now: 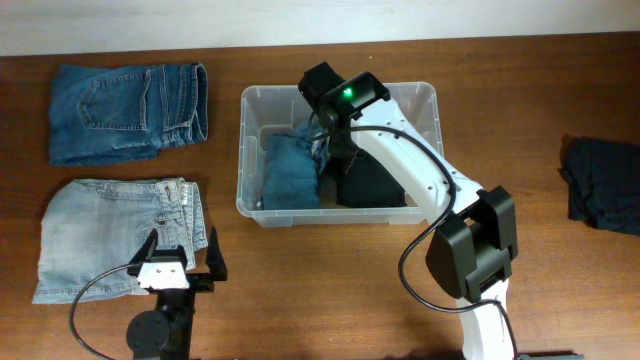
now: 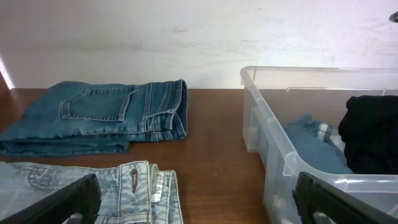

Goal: Pack container
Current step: 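Lower the black garment beside the denim and release, then press the black garment flat inside the container with the right gripper, then move the right gripper out to the dark garment pile on the right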

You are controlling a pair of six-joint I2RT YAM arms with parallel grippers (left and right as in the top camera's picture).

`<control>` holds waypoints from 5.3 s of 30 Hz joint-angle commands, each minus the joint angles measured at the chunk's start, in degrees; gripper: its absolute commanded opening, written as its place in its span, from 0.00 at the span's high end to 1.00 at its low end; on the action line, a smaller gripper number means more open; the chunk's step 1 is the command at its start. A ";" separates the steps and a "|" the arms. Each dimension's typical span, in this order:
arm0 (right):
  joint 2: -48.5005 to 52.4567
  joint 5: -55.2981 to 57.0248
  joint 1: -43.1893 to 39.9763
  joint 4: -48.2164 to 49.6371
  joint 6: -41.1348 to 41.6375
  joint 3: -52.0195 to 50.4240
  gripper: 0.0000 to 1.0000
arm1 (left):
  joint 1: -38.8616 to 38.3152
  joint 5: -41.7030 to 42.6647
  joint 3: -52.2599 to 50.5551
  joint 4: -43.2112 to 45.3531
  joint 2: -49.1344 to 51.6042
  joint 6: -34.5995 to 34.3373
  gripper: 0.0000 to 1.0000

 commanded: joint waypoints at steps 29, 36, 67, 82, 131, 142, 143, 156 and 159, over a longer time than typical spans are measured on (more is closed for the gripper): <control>-1.77 -19.41 -9.60 -6.23 -29.31 8.63 0.74 | 0.35 0.61 -0.24 -0.09 -0.28 0.70 0.01; -1.77 -27.39 -8.35 2.97 -29.33 -5.16 0.93 | 0.35 0.61 -0.24 -0.11 -0.28 0.70 0.01; 0.57 -26.49 -4.76 9.31 -21.33 5.16 0.93 | 0.35 0.61 -0.24 -0.11 -0.28 0.70 0.01; 2.40 -16.02 -10.64 -4.02 -25.66 0.79 0.95 | 0.35 0.61 -0.24 -0.11 -0.28 0.70 0.01; -2.51 -6.32 -21.68 -19.76 -29.35 25.35 0.01 | 0.35 0.61 -0.24 -0.11 -0.28 0.70 0.00; -0.35 -12.39 -53.05 -17.27 -34.45 23.23 0.01 | 0.35 0.61 -0.24 -0.11 -0.28 0.70 0.01; 0.02 -14.82 -54.93 -16.61 -36.04 22.97 0.01 | 0.35 0.61 -0.24 -0.11 -0.28 0.70 0.00; 11.32 -20.52 -64.70 -11.06 -45.72 22.95 0.01 | 0.35 0.61 -0.24 -0.11 -0.28 0.70 0.01; 13.44 -19.65 -65.13 -10.25 -50.84 22.95 0.00 | 0.35 0.61 -0.24 -0.11 -0.28 0.70 0.01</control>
